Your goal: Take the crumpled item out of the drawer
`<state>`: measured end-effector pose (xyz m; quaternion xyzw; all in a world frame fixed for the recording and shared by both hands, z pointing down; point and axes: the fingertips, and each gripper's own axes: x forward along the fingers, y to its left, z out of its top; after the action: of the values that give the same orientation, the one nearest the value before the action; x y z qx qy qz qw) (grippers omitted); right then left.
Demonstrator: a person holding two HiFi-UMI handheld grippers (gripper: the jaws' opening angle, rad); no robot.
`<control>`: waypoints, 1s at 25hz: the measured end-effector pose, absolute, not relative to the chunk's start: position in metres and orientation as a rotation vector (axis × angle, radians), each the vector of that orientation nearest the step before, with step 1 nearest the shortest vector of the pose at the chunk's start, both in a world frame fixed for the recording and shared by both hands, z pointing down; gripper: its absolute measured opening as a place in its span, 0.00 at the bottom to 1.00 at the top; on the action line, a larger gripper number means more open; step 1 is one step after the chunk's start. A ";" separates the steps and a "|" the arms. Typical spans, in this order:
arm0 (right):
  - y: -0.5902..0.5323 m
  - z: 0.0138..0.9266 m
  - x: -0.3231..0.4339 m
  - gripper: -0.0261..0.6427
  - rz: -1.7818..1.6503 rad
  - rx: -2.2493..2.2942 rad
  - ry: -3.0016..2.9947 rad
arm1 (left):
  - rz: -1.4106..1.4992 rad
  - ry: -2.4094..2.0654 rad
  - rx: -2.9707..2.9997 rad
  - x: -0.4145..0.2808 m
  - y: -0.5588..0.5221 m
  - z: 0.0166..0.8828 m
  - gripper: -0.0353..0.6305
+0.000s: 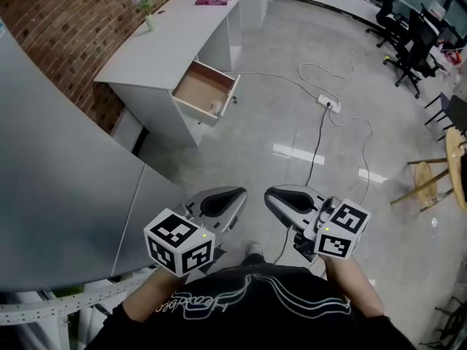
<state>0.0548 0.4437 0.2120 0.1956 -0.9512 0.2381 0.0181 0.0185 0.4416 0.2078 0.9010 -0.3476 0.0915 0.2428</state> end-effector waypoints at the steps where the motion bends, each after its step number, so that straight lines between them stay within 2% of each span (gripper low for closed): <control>1: 0.440 0.211 0.061 0.12 0.730 0.601 -2.955 | 0.253 -0.949 2.468 0.026 0.437 0.207 0.09; 11: 0.402 0.203 0.107 0.12 0.663 0.579 -2.978 | 0.252 -1.016 2.488 0.072 0.401 0.198 0.09; 25: 0.314 0.233 0.087 0.12 0.667 0.586 -2.942 | 0.245 -1.091 2.430 0.037 0.304 0.233 0.09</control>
<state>0.0871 0.3141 0.2333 0.1907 -0.9568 0.2170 0.0341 0.0373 0.3043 0.2326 0.8838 -0.3969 0.0890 0.2310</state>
